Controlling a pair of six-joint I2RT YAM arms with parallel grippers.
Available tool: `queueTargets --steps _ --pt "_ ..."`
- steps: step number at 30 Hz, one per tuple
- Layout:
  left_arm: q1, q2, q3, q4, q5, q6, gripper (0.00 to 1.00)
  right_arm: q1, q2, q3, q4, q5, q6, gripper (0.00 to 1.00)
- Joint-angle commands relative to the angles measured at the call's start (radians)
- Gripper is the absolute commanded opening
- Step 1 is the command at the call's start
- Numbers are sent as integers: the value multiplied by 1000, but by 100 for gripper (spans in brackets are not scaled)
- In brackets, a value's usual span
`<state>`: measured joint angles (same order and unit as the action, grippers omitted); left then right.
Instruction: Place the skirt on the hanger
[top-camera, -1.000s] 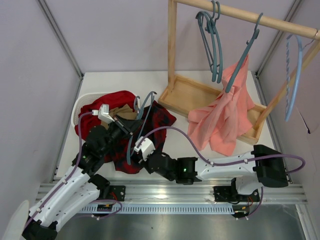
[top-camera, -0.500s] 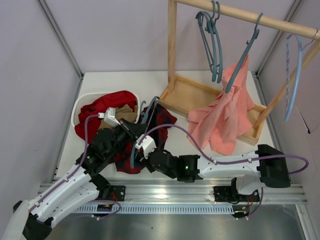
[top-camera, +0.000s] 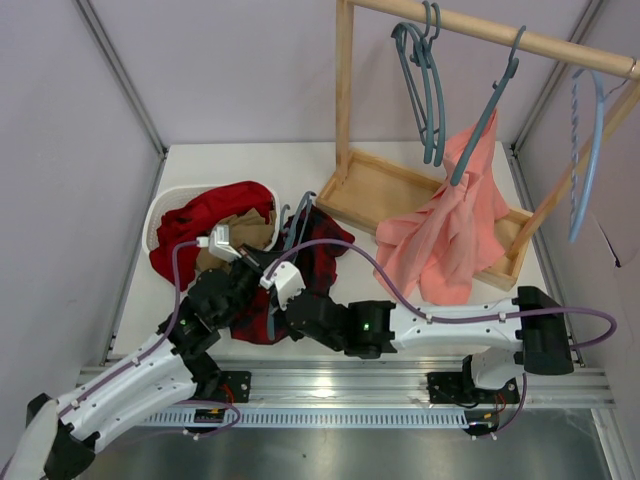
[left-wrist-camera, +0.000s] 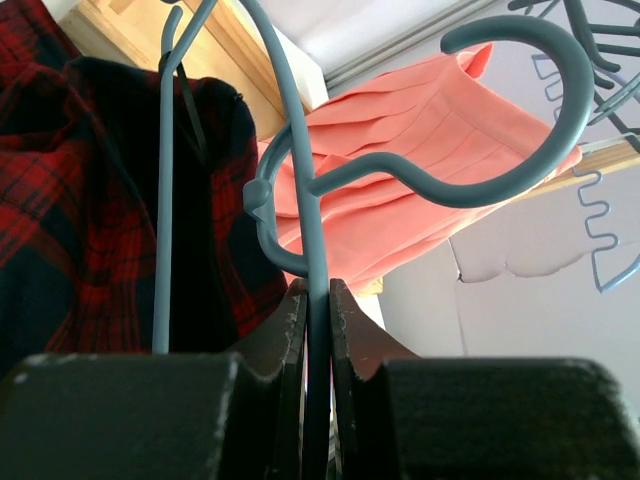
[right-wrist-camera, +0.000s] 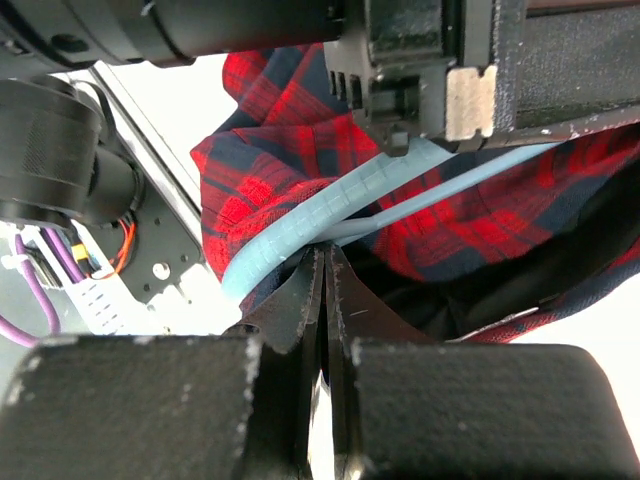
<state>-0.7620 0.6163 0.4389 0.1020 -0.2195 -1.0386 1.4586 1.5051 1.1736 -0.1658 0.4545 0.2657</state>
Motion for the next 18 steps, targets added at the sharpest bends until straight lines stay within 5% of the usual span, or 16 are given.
queueTargets --steps 1,7,13,18 --pt "-31 -15 -26 90 -92 -34 3 13 4 64 3 9 49 0" --pt "-37 -85 -14 13 -152 -26 3 26 -9 35 18 58 63 0" --pt "-42 -136 -42 -12 -64 -75 3 25 20 66 -20 95 66 0" --pt "-43 -181 44 -226 -92 -132 2 35 47 70 -25 148 64 0"
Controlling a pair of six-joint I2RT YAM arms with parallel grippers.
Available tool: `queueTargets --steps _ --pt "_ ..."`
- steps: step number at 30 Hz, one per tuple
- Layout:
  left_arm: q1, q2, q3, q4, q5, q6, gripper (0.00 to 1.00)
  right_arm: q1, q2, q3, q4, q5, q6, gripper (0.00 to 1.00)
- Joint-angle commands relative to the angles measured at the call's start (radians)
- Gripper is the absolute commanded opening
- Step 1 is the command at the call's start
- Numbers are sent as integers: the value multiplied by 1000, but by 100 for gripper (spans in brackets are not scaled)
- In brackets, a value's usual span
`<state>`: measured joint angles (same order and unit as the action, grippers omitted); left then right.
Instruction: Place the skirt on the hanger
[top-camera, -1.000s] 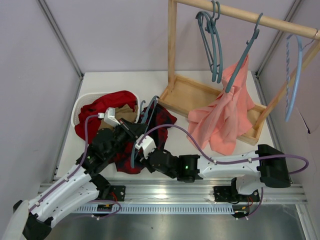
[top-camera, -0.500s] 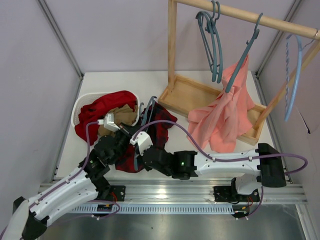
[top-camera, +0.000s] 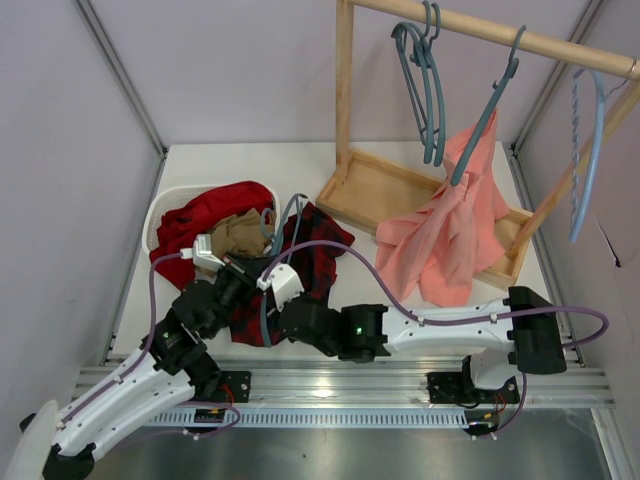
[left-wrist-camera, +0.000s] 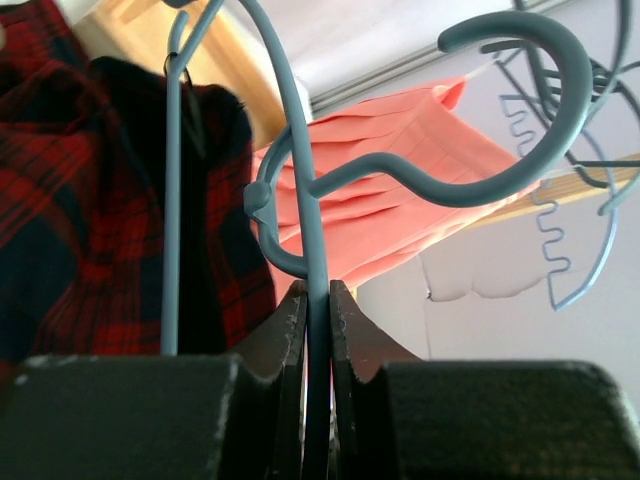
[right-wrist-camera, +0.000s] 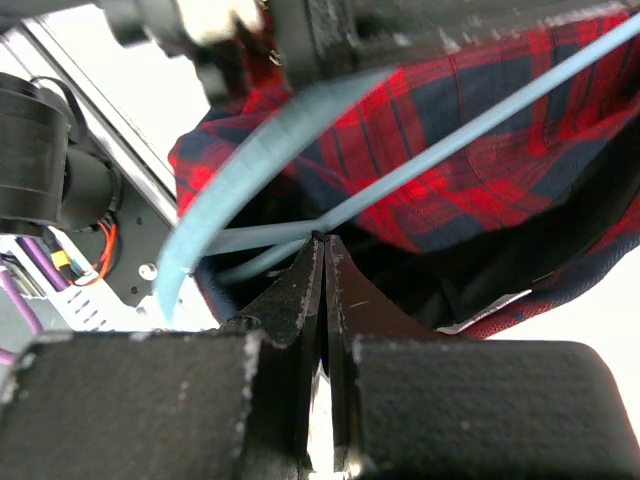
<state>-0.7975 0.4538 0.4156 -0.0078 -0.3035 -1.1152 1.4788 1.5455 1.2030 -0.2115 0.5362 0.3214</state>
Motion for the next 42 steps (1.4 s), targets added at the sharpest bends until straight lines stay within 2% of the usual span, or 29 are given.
queueTargets --steps 1,9,14,19,28,31,36,42 --pt "-8 -17 78 -142 -8 -58 2 23 4 32 33 77 7 0" --pt "-8 -18 159 -237 -25 -66 2 51 -48 -88 199 182 14 0" --pt "-6 0 215 -279 -69 -23 3 61 -79 -181 294 182 30 0" --pt "-6 32 230 -259 -79 -11 3 78 -96 -218 334 156 19 2" --pt "-6 65 253 -270 -77 9 3 90 -136 -255 388 197 4 0" --pt "-6 63 223 -230 -83 -11 3 90 -176 -276 432 156 -16 0" --pt "-6 103 206 -163 -54 -3 3 94 -202 -264 389 179 -22 0" --pt "-6 141 154 -54 -26 29 4 101 -239 -275 416 59 -73 0"
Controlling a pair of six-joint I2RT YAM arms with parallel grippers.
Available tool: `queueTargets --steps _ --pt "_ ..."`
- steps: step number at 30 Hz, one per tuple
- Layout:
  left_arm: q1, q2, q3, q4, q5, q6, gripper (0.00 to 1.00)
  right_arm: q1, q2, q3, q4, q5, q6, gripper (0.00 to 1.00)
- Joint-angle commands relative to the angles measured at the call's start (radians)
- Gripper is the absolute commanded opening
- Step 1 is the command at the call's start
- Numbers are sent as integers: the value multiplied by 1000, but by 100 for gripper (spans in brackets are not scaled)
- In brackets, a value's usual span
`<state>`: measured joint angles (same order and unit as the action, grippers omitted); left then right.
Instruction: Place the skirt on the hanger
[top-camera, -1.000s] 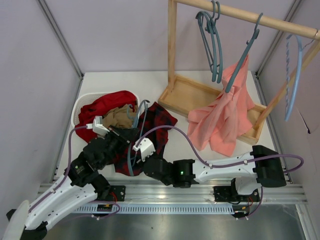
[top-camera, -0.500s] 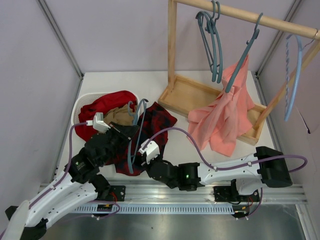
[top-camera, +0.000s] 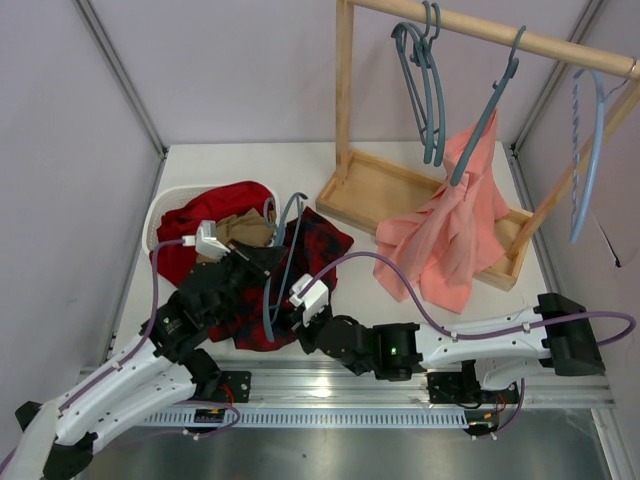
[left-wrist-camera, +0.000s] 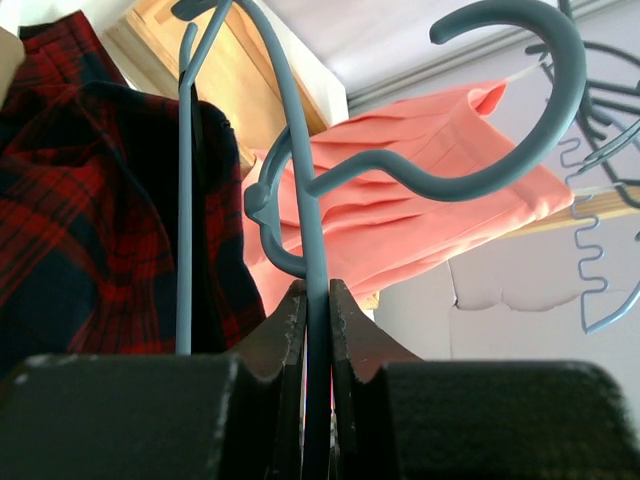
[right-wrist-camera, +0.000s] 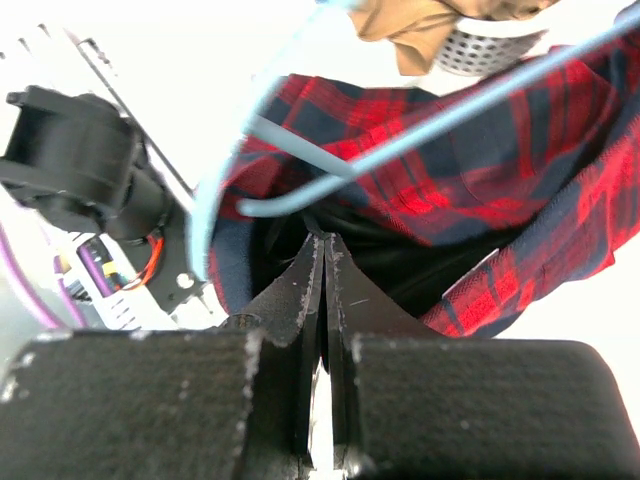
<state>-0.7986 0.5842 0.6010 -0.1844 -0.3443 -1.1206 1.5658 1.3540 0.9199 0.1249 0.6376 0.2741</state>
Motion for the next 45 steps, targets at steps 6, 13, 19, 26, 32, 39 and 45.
queueTargets --steps 6,13,19,26,32,39,45 --pt "-5 51 -33 177 30 62 4 22 -1 72 27 -81 -21 0" --pt "-7 66 -35 250 71 127 5 25 53 152 -57 -53 -24 0" --pt "-42 75 -67 313 87 136 4 20 96 230 -122 0 13 0" --pt "-94 36 -87 261 2 93 3 -4 120 281 -241 82 102 0" --pt "-143 5 -70 208 -88 51 2 -24 125 289 -292 143 203 0" --pt "-143 -40 25 40 -127 -22 1 -26 149 280 -355 177 252 0" --pt "-143 -63 39 2 -154 -28 2 0 100 180 -223 145 228 0"
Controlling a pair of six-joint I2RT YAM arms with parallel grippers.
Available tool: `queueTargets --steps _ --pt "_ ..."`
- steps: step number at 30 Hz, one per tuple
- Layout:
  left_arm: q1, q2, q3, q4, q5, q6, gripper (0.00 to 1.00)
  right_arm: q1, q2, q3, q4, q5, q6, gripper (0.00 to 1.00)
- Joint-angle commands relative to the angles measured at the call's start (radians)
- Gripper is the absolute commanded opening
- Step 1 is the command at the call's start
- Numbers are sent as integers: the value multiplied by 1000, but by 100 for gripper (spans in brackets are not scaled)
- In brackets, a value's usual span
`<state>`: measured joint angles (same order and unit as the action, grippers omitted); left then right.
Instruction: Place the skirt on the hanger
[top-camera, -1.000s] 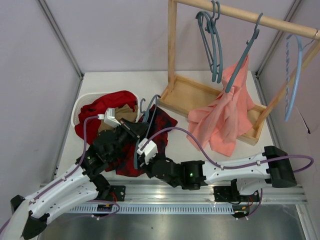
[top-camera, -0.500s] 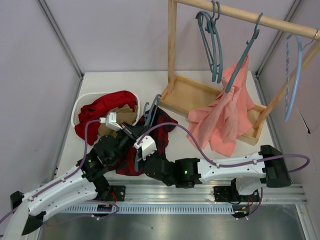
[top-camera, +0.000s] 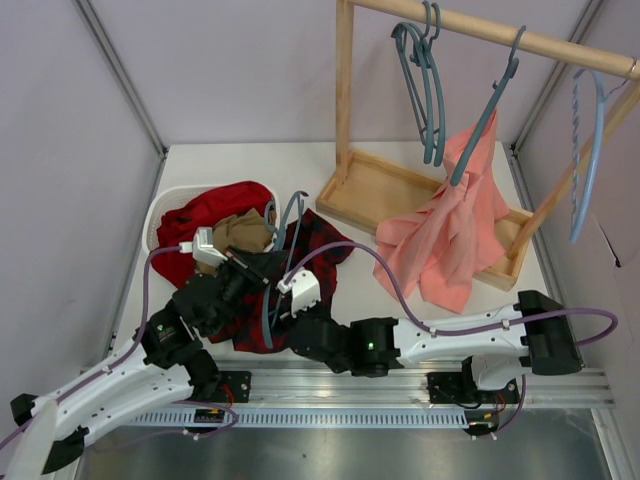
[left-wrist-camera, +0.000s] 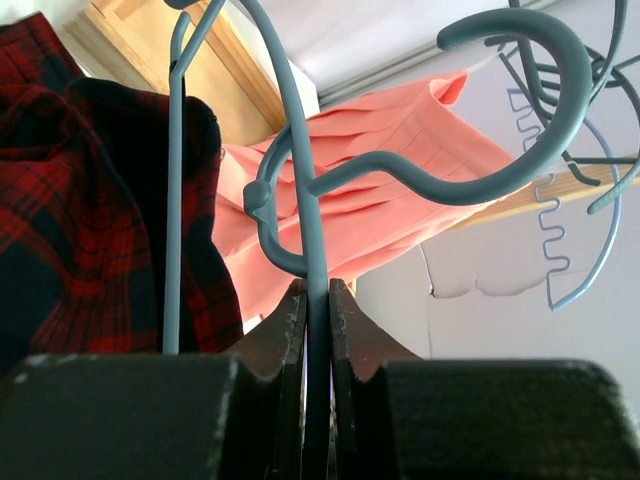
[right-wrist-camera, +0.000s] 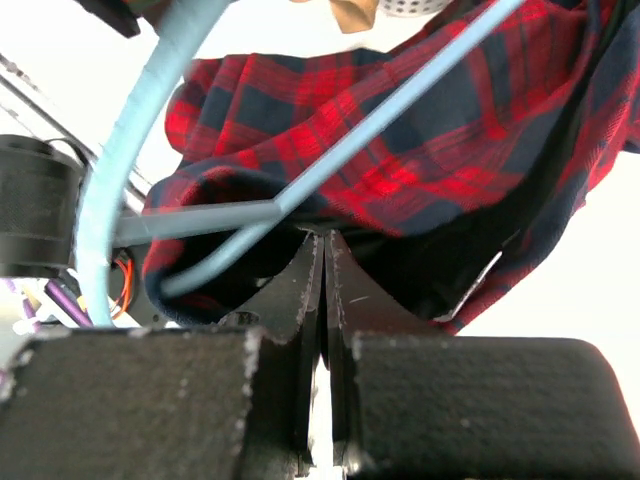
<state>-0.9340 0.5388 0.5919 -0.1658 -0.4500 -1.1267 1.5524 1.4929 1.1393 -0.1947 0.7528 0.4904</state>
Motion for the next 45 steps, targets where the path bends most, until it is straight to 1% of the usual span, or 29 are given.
queueTargets --steps 1,5,8,11,15,17,20,23,24,28,35,37,38,42,45 --pt "-8 -19 54 -23 -55 -21 2 21 -51 -61 119 26 4 0" --pt "-6 -28 83 -35 -81 10 2 34 -97 -162 242 16 -18 0" --pt "-6 -20 118 -66 -101 30 2 41 -115 -185 274 23 -27 0" --pt "-6 -13 114 -69 -119 33 2 51 -131 -194 313 13 -56 0" --pt "-5 -14 88 -18 -125 21 3 54 -145 -187 302 28 -33 0" --pt "-6 -13 65 37 -115 36 3 52 -152 -179 273 42 -23 0" --pt "-6 13 75 78 -89 86 4 52 -175 -185 273 37 -56 0" --pt "-6 44 83 89 -61 120 4 54 -206 -205 297 -22 -142 0" --pt "-6 49 79 103 -53 126 4 52 -213 -207 302 -68 -162 0" --pt "-6 81 56 130 -26 134 4 52 -249 -213 342 -163 -211 0" --pt "-6 95 62 146 -36 131 4 54 -223 -196 342 -204 -213 0" --pt "-5 98 80 137 -38 156 4 57 -198 -188 337 -192 -222 0" --pt "-5 99 95 103 -44 154 5 60 -192 -187 337 -187 -228 0" --pt "-6 90 117 98 -41 188 5 64 -168 -181 339 -185 -262 0" --pt "-6 90 141 65 -45 194 6 66 -158 -188 380 -211 -326 0"
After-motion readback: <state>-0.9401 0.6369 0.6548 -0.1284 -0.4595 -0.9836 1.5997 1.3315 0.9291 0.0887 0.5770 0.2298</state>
